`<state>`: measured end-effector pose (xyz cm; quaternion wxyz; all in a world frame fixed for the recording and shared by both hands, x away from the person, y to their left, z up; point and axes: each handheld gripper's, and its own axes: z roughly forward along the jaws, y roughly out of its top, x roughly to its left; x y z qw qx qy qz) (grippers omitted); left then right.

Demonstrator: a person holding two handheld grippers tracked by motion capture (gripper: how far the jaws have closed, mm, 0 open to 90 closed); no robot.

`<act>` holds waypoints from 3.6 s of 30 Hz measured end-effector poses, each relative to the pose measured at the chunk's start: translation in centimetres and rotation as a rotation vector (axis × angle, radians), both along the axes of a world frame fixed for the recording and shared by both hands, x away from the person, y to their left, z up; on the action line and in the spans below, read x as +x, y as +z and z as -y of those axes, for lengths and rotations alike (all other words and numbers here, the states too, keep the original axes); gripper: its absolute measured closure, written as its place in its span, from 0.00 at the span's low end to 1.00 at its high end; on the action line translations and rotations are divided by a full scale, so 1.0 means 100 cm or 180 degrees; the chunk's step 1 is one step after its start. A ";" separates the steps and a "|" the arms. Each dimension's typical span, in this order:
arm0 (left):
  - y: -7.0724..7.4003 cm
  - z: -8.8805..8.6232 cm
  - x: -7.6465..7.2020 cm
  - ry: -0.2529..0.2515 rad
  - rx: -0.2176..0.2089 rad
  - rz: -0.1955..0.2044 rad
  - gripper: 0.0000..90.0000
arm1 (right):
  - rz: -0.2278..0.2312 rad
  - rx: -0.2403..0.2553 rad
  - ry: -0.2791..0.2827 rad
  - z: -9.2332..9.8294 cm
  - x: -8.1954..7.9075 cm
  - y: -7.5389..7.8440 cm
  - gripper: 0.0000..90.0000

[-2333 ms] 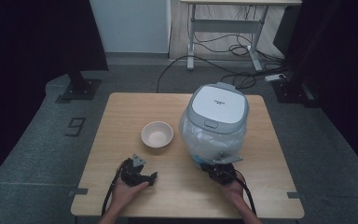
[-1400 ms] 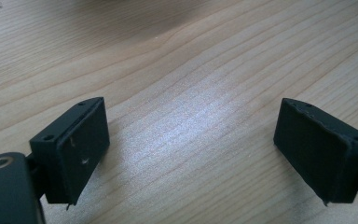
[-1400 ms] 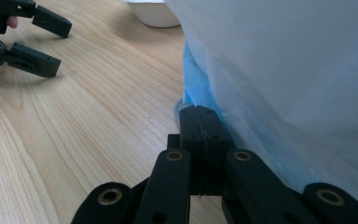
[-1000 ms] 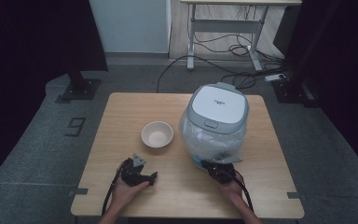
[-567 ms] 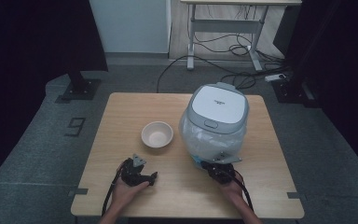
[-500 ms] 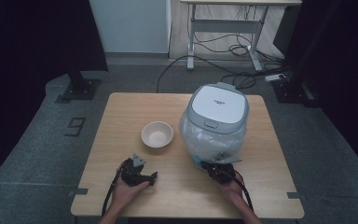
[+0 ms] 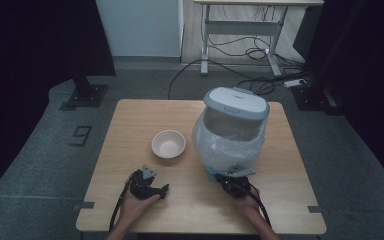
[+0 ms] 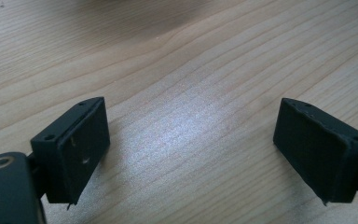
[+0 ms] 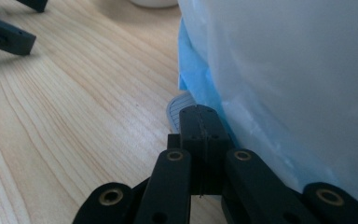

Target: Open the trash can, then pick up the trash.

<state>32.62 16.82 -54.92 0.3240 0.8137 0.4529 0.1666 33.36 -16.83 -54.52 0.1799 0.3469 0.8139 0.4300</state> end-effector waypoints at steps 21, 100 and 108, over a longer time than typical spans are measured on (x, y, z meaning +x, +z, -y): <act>0.000 0.000 0.000 0.0001 -0.0001 0.0000 0.12 | -0.0124 0.0066 0.0005 0.002 0.002 -0.003 1.00; 0.074 -0.016 0.092 0.0262 -0.0348 0.0101 0.28 | -0.0146 0.0103 0.0041 0.004 0.004 -0.003 0.99; 0.061 -0.015 0.106 0.0323 -0.0351 0.0064 0.35 | -0.0144 0.0101 0.0042 0.004 0.004 -0.003 0.99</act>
